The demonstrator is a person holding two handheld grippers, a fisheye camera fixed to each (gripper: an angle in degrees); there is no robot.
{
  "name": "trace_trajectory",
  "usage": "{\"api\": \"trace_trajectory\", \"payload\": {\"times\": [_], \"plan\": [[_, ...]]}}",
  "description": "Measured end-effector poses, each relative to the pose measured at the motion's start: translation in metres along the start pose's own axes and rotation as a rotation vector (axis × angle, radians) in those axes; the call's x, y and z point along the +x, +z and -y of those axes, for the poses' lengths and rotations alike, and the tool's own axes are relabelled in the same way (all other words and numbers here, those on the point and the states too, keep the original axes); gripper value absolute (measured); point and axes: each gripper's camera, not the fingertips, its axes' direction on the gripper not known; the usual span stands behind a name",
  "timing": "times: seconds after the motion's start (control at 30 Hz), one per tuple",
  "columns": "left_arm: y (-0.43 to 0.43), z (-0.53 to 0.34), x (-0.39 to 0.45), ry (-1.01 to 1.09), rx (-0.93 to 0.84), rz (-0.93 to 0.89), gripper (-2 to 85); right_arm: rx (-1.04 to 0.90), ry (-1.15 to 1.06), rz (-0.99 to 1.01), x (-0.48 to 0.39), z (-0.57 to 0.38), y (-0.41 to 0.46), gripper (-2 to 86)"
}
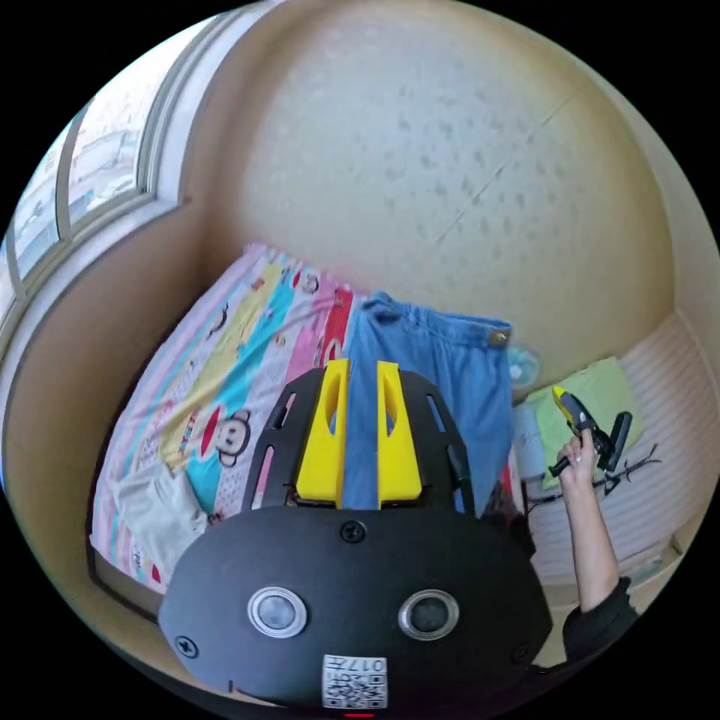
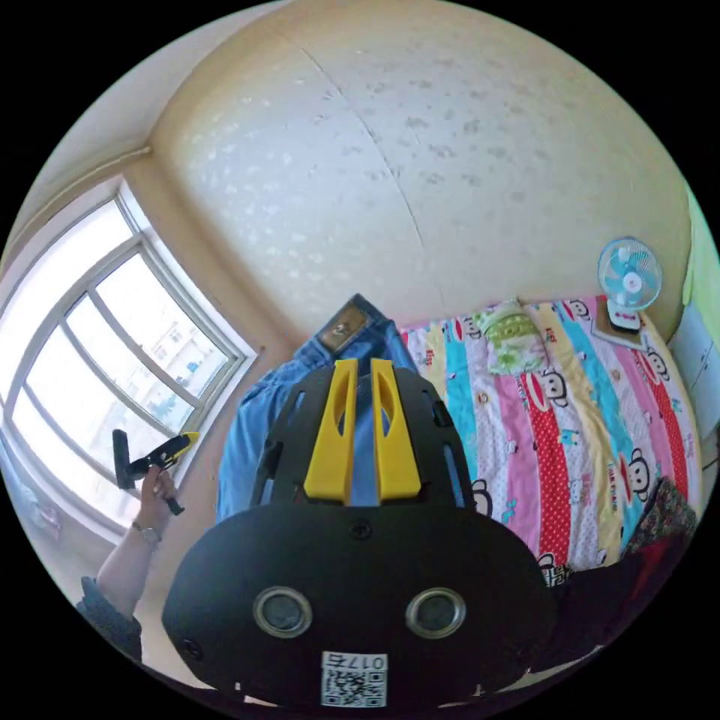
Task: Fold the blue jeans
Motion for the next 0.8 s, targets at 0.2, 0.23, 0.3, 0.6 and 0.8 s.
{"api": "trace_trajectory", "payload": {"times": [0.2, 0.23, 0.3, 0.6, 0.8], "plan": [[0.135, -0.179, -0.191, 0.003, -0.433, 0.111, 7.2, -0.538, -0.016, 0.01, 0.1, -0.218, 0.169, 3.4], [0.148, -0.219, -0.228, -0.027, -0.519, 0.128, 7.3, -0.597, -0.013, 0.027, 0.105, -0.241, 0.181, 3.5], [0.159, -0.27, -0.278, -0.063, -0.623, 0.13, 7.5, -0.779, -0.008, 0.088, 0.11, -0.324, 0.217, 4.7], [0.165, -0.337, -0.4, -0.103, -0.743, 0.1, 10.8, -1.038, -0.004, 0.241, 0.081, -0.44, 0.295, 11.2], [0.179, -0.324, -0.446, -0.115, -0.792, 0.163, 7.7, -1.079, -0.041, 0.069, 0.091, -0.412, 0.341, 6.8]]}}
